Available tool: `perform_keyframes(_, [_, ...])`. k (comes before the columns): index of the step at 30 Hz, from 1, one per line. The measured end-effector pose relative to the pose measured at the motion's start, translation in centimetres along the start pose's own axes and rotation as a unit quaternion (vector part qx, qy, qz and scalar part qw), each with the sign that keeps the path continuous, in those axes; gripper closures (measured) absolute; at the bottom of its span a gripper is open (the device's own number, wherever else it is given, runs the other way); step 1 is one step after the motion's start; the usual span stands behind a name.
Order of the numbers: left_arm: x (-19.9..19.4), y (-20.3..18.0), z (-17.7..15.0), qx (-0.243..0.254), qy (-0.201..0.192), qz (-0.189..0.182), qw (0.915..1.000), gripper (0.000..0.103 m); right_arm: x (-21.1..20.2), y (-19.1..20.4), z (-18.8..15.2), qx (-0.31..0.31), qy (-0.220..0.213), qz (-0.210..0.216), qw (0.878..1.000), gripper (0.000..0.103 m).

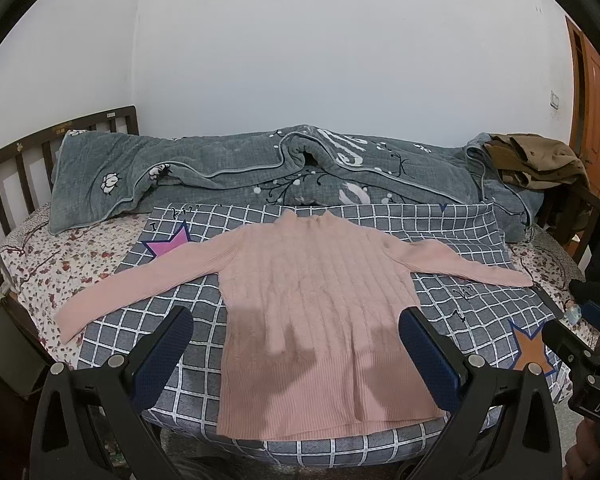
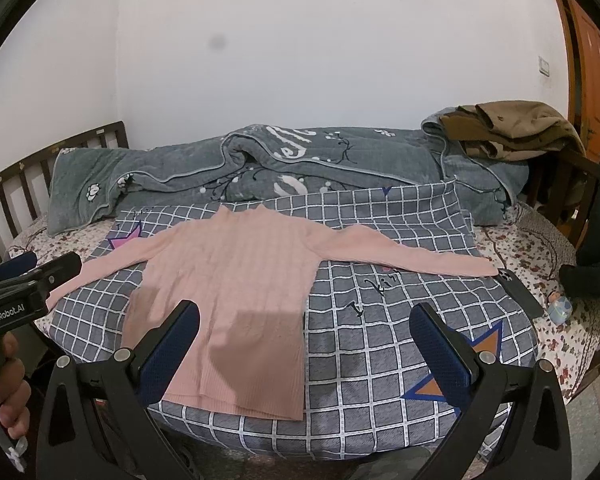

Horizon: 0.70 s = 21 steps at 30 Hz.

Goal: Fold small clothes

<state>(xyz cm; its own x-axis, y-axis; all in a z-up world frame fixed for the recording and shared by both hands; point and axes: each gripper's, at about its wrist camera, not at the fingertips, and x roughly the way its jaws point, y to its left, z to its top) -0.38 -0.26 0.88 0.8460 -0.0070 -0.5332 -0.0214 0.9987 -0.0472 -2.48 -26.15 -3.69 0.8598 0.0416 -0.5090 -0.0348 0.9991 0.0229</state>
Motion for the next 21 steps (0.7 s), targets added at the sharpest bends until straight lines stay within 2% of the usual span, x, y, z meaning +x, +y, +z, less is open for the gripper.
perform_keyframes(21, [-0.38,0.05,0.18,-0.002,-0.001,-0.009,1.0000,0.000,-0.44,-0.10,0.21,0.001,-0.001,0.002,1.000,0.000])
